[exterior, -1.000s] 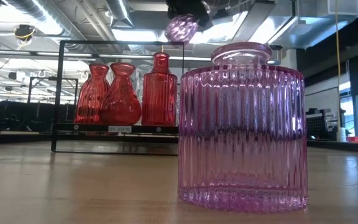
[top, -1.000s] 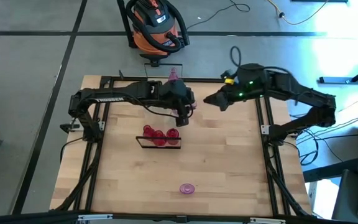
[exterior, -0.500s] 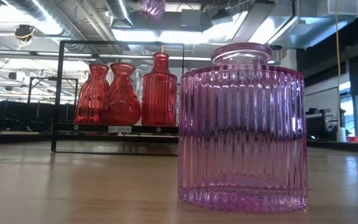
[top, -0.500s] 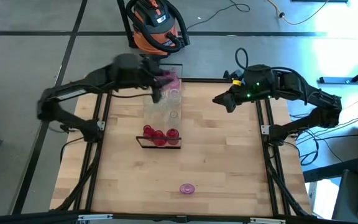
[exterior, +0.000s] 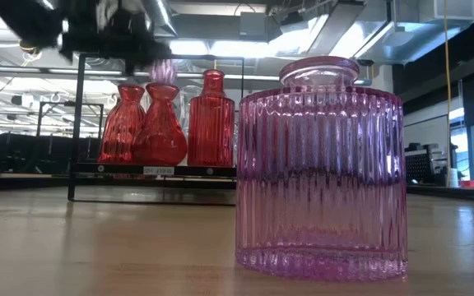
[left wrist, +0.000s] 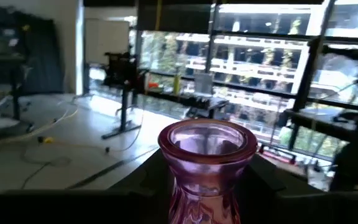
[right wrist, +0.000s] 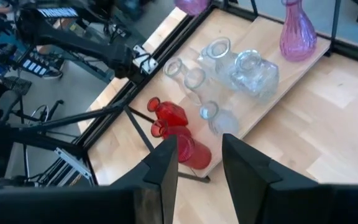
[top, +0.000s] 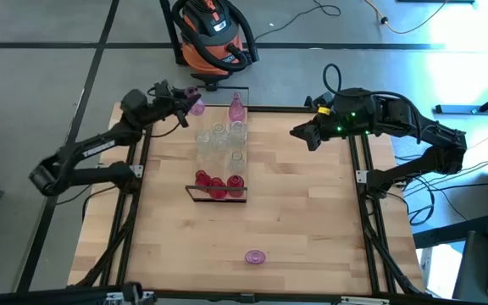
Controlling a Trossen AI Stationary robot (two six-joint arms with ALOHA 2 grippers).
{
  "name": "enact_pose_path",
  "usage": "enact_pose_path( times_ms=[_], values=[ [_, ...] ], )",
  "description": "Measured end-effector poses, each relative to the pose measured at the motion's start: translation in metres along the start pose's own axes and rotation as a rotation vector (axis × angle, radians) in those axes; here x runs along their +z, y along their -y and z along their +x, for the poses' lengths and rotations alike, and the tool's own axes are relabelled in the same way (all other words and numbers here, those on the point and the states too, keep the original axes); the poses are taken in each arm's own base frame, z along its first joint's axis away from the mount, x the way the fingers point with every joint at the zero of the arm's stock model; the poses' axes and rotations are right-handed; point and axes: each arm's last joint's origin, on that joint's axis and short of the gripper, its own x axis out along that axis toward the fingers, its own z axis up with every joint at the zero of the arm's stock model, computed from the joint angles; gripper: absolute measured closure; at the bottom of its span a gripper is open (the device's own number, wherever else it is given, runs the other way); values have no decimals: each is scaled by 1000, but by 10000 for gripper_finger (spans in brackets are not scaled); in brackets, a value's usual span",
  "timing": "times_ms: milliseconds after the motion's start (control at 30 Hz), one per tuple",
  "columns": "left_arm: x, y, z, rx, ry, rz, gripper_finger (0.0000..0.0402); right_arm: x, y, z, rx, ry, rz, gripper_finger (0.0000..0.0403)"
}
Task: Sort vases onto shelf
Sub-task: Put the purple vase on the shelf
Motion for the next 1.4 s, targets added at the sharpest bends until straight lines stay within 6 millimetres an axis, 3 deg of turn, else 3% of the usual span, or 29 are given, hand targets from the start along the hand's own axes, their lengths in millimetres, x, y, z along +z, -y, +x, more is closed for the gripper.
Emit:
enact_pose_path(
  times_ms=[200,467,600,767,1100,1400],
  values=[
    [-38,-44,14,-98,-102,-48,283,4,-3,2,16,49,36,288],
    [-71,-100,60,-220,-192,-74,283,8,-6,14,13,84,132,288],
    [-84,-116,83,-314,-221,-94,283,8,-6,17,7,76,178,288],
    [-93,-124,100,-375,-225,-71,284,8,-6,18,8,73,238,288],
    [-96,-121,101,-425,-237,-75,284,8,-5,18,-13,98,275,288],
    [-86,-108,95,-450,-236,-111,284,8,-4,18,-32,107,268,288]
  ],
)
